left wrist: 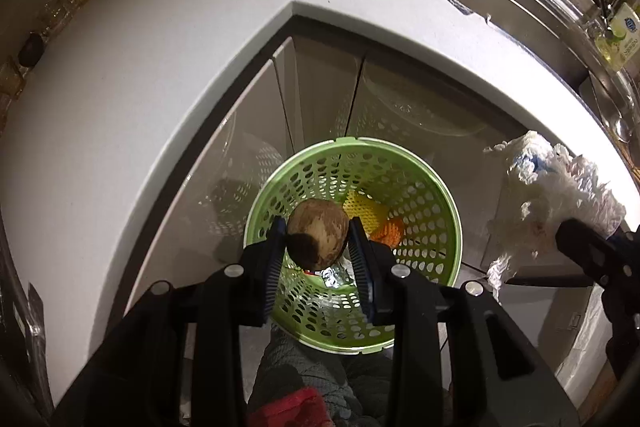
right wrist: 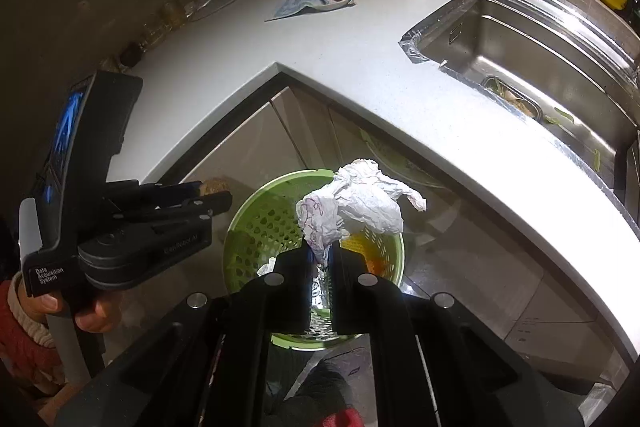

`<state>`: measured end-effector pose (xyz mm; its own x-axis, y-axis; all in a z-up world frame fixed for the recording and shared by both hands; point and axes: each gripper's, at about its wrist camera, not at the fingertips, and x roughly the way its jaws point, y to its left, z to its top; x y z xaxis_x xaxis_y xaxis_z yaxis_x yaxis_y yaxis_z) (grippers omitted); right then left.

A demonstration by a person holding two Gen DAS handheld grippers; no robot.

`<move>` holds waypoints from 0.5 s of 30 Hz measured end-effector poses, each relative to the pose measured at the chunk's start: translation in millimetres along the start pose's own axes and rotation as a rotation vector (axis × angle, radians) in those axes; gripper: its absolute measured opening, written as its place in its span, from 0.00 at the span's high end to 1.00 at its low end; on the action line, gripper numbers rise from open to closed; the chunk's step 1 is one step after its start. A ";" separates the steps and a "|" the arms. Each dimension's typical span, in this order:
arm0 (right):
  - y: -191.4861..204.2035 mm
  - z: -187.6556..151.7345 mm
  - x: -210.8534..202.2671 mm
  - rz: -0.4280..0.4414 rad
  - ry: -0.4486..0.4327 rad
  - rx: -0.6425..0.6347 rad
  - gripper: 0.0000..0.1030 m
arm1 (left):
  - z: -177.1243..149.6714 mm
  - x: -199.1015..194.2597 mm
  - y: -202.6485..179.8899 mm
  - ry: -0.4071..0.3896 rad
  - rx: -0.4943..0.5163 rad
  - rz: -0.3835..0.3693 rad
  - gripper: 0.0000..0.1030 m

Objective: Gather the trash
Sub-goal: 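Carry both items over the green basket and open both tools to drop them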

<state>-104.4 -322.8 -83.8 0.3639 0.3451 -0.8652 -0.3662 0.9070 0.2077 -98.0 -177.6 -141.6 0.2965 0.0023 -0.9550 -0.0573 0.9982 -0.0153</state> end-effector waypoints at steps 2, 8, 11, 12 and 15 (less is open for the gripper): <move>-0.6 -5.0 -3.5 -0.002 -0.002 -0.004 0.93 | -6.1 4.5 -4.0 0.013 -0.006 -0.004 0.69; -4.3 -15.4 -10.0 0.002 -0.002 -0.007 0.93 | -16.5 17.8 -12.3 0.045 -0.012 -0.020 0.68; -6.5 -18.1 -11.1 0.007 0.001 -0.001 0.93 | -17.6 15.4 -16.4 0.033 -0.009 -0.020 0.55; -7.1 -18.8 -11.7 0.009 0.001 0.000 0.93 | -16.9 13.8 -17.3 0.026 -0.009 -0.017 0.52; -7.7 -19.1 -12.8 0.011 -0.001 -0.002 0.93 | -13.7 9.0 -18.0 0.009 -0.009 -0.014 0.46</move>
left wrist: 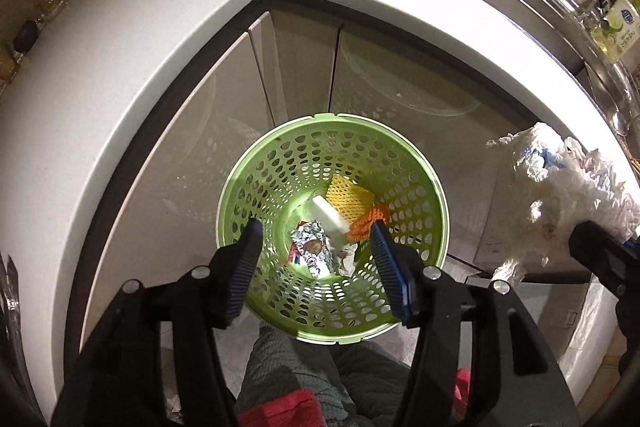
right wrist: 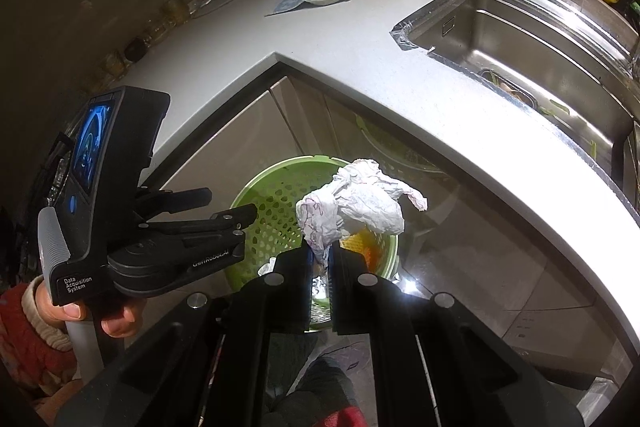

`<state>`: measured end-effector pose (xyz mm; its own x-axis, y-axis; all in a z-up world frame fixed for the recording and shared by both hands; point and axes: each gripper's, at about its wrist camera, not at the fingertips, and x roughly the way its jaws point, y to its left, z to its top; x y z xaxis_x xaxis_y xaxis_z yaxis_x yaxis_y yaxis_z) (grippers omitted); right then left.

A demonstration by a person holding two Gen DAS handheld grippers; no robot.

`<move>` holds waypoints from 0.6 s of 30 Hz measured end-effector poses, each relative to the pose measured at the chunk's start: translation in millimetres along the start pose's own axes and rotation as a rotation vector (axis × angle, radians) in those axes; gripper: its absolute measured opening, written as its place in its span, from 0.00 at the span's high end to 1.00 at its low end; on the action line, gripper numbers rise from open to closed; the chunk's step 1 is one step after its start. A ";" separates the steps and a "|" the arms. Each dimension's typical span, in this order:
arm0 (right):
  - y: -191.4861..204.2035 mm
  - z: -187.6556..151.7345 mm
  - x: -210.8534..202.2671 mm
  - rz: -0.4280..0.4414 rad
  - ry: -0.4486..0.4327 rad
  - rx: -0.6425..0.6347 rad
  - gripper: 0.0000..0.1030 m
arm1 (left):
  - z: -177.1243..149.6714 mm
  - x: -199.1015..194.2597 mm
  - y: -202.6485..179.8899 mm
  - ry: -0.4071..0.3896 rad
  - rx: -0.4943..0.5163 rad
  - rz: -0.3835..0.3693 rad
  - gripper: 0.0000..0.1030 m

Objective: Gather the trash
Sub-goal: 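Carry both items over the green basket and open both tools to drop them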

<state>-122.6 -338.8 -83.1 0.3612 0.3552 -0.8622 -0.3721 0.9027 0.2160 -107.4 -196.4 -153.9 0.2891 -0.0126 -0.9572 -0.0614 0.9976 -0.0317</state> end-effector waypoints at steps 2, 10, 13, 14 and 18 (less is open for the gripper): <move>-0.1 0.7 -1.2 0.002 -0.003 -0.002 0.93 | 1.8 -4.7 1.6 -0.010 -0.003 0.004 0.43; 4.7 6.5 2.7 0.032 0.001 -0.025 0.92 | 15.3 -37.5 23.6 -0.091 -0.066 0.052 0.30; 10.8 8.6 11.0 0.056 0.018 -0.043 0.92 | 19.7 -48.6 37.2 -0.120 -0.093 0.082 0.24; 13.0 9.2 14.1 0.062 0.024 -0.049 0.92 | 21.5 -51.4 42.9 -0.127 -0.103 0.091 0.23; 23.1 11.0 31.6 0.084 0.061 -0.079 0.90 | 28.1 -59.5 64.4 -0.136 -0.157 0.107 0.22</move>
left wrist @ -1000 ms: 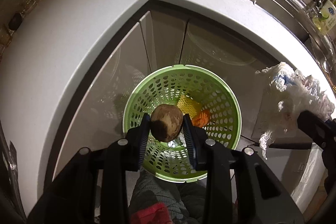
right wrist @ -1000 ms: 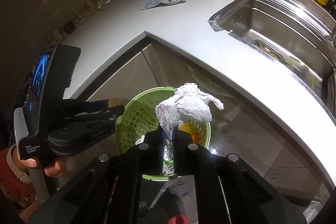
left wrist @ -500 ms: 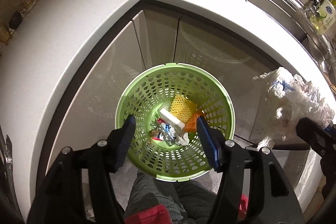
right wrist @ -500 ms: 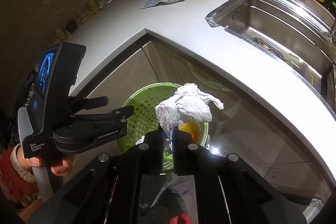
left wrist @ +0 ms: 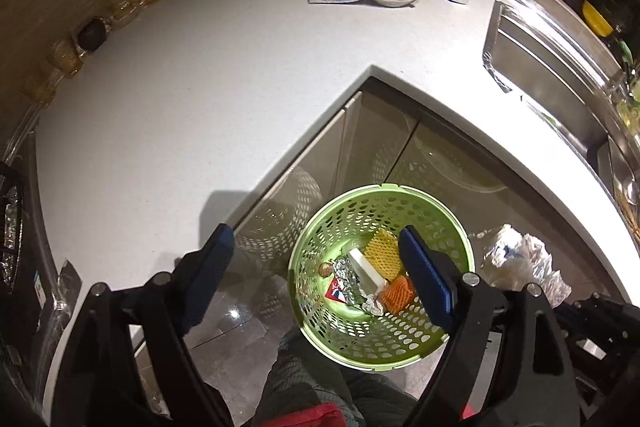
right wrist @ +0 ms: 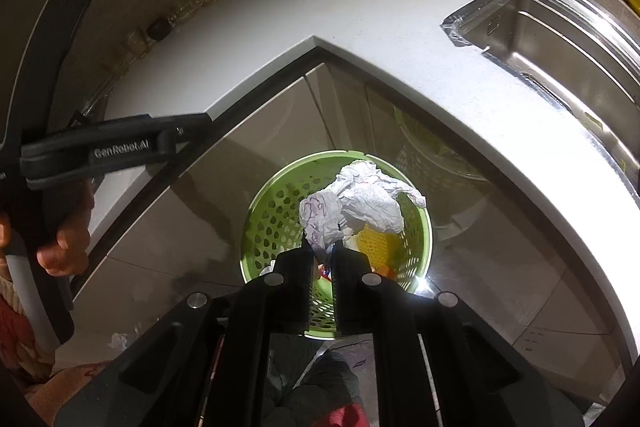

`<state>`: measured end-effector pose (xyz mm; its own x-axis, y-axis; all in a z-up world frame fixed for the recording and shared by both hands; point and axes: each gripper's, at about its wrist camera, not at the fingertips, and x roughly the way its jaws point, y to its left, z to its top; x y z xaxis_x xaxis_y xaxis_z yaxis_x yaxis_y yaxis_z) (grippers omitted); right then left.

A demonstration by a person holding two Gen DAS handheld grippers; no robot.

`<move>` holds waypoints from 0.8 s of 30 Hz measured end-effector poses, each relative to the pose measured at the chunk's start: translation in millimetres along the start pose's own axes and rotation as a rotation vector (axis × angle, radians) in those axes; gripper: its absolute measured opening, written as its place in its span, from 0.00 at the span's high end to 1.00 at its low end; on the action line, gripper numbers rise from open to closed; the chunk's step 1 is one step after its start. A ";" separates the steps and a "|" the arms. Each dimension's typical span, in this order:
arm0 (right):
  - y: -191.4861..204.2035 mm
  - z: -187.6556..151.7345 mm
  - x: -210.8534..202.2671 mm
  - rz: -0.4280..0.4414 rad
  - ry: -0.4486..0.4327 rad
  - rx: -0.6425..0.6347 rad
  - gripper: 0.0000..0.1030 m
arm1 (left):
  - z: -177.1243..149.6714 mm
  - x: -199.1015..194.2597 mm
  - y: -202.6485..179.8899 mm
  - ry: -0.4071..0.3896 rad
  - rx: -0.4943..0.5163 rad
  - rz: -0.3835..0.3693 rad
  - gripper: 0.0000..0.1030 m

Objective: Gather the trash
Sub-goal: 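Carry both items over the green basket and open both tools to drop them, then move both tools to the blue towel and grasp the orange cracker with the right tool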

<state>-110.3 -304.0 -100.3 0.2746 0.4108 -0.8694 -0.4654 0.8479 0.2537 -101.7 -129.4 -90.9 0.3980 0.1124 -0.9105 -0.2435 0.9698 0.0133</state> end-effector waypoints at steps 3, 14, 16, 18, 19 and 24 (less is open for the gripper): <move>6.1 1.7 15.3 0.017 0.037 -0.020 0.78 | 4.9 2.4 14.1 0.001 -0.031 0.014 0.21; 1.5 25.6 19.2 -0.002 0.029 0.018 0.47 | 31.2 11.0 29.4 0.013 -0.059 0.009 0.21; -1.6 35.8 10.7 -0.019 0.001 0.022 0.45 | 43.0 13.2 27.4 0.012 -0.054 -0.002 0.21; -5.3 48.1 3.0 -0.036 -0.030 0.030 0.35 | 58.2 13.8 24.2 -0.006 -0.051 -0.009 0.21; -7.0 54.9 -0.1 -0.045 -0.045 0.033 0.35 | 66.3 13.4 22.7 -0.016 -0.043 -0.012 0.21; -15.1 100.8 -0.4 -0.080 -0.097 0.037 0.35 | 115.2 13.2 12.3 -0.071 -0.008 -0.032 0.15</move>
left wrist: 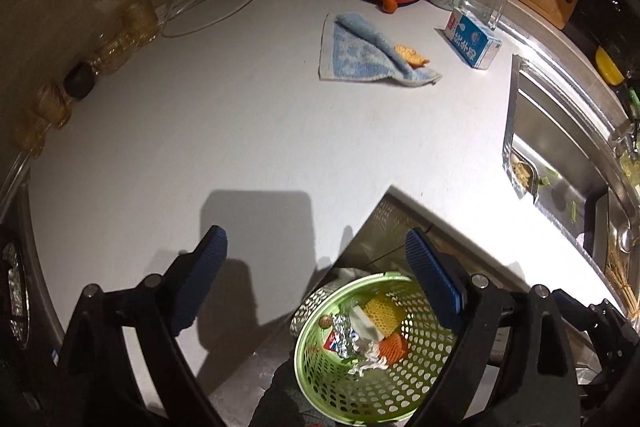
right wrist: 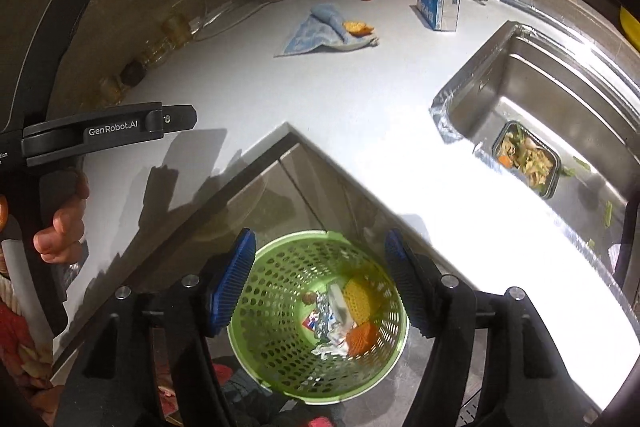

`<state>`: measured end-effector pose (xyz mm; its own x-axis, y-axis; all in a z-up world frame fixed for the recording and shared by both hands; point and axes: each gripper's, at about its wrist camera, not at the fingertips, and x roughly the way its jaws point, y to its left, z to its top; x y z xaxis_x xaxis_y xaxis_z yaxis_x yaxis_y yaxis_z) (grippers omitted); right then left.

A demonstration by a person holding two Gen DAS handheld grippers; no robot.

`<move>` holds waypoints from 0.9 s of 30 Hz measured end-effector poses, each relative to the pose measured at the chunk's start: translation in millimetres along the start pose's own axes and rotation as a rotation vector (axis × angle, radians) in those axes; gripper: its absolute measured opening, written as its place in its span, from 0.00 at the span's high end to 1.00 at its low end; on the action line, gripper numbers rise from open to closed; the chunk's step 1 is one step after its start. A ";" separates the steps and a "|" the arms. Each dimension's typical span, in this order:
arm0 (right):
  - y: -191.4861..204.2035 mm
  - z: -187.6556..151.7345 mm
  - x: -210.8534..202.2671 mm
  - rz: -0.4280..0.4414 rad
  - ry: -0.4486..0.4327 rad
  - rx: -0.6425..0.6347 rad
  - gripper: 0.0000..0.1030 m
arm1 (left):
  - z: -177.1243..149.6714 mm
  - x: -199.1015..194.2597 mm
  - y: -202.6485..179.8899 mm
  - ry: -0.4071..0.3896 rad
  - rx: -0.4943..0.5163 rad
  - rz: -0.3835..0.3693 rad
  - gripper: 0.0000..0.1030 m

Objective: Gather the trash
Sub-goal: 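Move both tools to the blue towel and grasp the orange cracker with the right tool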

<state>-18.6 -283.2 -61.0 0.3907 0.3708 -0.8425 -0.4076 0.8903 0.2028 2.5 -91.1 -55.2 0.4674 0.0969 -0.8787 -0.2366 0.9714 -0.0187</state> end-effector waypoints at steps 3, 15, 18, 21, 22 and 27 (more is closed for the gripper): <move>-3.6 32.9 9.9 -0.003 -0.029 0.006 0.35 | 33.8 10.0 -4.3 -0.017 0.017 -0.005 0.14; -26.5 178.2 92.0 -0.032 -0.067 -0.009 0.35 | 134.2 85.4 -3.7 -0.006 0.003 -0.014 0.14; -32.6 202.7 118.1 -0.044 -0.051 -0.014 0.35 | 145.7 104.1 -1.5 0.010 -0.009 -0.026 0.14; -40.1 220.6 144.9 -0.056 -0.028 -0.023 0.41 | 152.3 120.2 -0.9 0.020 -0.009 -0.028 0.14; -43.0 225.7 153.6 -0.058 -0.017 -0.026 0.41 | 154.4 125.9 -1.4 0.023 -0.005 -0.027 0.14; -53.7 242.1 191.3 -0.059 0.030 -0.038 0.44 | 158.7 148.2 -4.1 0.045 0.015 -0.039 0.14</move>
<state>277.9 -196.1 -112.3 0.3899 0.3096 -0.8673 -0.4160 0.8994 0.1340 208.0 -46.3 -109.7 0.4372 0.0492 -0.8980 -0.2063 0.9774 -0.0469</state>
